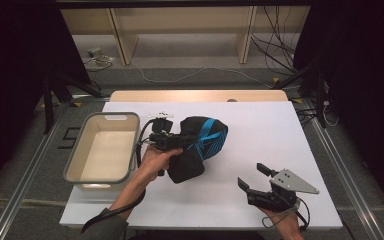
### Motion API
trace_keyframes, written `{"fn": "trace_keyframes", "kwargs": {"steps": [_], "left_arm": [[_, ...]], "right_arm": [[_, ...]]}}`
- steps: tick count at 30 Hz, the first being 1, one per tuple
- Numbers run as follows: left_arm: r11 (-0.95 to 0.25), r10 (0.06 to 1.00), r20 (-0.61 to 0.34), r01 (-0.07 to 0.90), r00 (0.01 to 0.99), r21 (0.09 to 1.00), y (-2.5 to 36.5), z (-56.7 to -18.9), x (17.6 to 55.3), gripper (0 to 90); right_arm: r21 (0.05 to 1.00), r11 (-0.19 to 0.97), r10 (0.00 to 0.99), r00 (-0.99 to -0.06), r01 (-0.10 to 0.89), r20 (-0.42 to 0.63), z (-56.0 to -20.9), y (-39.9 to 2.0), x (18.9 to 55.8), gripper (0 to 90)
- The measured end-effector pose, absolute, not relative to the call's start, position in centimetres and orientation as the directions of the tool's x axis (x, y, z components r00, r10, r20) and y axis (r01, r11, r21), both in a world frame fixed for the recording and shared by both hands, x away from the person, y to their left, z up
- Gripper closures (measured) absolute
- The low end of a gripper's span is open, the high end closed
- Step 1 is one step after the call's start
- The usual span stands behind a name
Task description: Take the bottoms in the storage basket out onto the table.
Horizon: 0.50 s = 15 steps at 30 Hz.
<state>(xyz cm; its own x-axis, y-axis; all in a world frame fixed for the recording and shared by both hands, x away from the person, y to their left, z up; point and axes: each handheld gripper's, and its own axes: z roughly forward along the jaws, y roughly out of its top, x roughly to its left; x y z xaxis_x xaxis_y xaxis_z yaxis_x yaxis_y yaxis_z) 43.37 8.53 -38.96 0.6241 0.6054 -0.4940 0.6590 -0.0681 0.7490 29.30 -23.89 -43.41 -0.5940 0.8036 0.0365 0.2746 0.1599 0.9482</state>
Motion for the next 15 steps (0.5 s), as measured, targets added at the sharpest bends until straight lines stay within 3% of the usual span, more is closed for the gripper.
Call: {"fn": "trace_keyframes", "kwargs": {"steps": [15], "left_arm": [[-0.059, 0.607, -0.509, 0.673, 0.61, 0.737, 7.4, -40.0, 44.0, 75.3]], "right_arm": [[0.948, 0.159, 0.805, -0.592, 0.276, 0.037, -43.4, -23.9, 29.3, 21.0]]}}
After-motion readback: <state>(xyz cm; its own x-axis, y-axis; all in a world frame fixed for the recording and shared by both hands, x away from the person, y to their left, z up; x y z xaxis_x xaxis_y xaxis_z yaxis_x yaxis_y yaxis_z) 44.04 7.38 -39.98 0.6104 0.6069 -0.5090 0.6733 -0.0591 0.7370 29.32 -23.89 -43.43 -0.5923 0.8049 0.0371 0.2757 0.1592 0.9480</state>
